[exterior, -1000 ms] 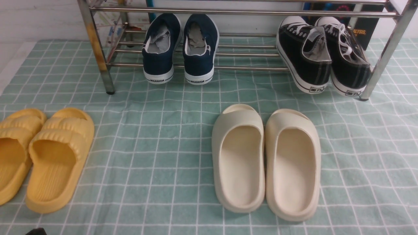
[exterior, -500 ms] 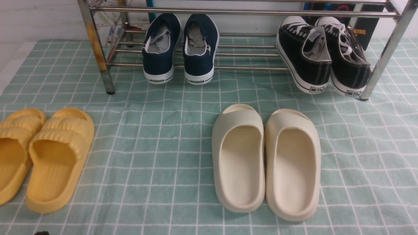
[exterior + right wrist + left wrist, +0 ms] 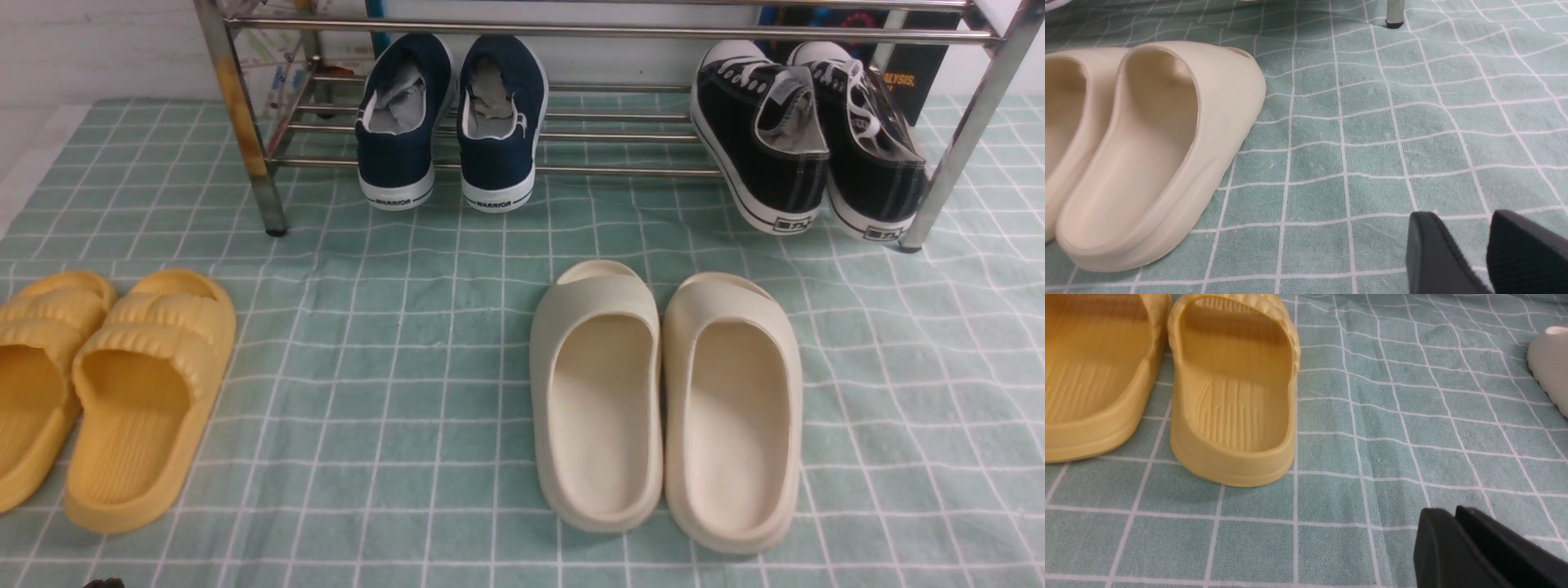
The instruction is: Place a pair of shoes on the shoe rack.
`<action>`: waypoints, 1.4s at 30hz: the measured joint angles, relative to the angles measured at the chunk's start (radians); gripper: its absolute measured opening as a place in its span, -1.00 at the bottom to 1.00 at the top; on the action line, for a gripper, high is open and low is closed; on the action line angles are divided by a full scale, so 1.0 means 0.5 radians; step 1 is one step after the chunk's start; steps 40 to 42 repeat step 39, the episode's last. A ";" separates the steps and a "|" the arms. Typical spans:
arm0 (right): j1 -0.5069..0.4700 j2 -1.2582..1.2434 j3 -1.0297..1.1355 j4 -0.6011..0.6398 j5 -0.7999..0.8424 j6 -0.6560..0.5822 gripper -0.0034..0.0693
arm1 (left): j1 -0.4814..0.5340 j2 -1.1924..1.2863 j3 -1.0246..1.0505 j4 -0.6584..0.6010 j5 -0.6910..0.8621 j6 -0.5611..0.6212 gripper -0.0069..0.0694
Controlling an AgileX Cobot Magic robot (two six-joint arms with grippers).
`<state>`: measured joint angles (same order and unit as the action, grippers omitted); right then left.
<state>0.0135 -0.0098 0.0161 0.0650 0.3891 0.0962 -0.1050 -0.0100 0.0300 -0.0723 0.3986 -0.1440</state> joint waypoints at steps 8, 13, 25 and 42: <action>0.000 0.000 0.000 0.000 0.000 0.000 -0.25 | 0.000 0.000 0.000 0.000 0.000 0.001 -0.64; 0.000 0.000 0.000 0.000 0.000 0.000 -0.25 | 0.000 0.000 0.000 -0.001 0.000 0.002 -0.64; 0.000 0.000 0.000 0.000 0.000 0.000 -0.25 | 0.000 0.000 0.000 -0.005 0.000 0.006 -0.61; 0.000 0.000 0.000 0.000 0.000 0.000 -0.25 | 0.000 0.000 0.000 -0.005 0.000 0.006 -0.60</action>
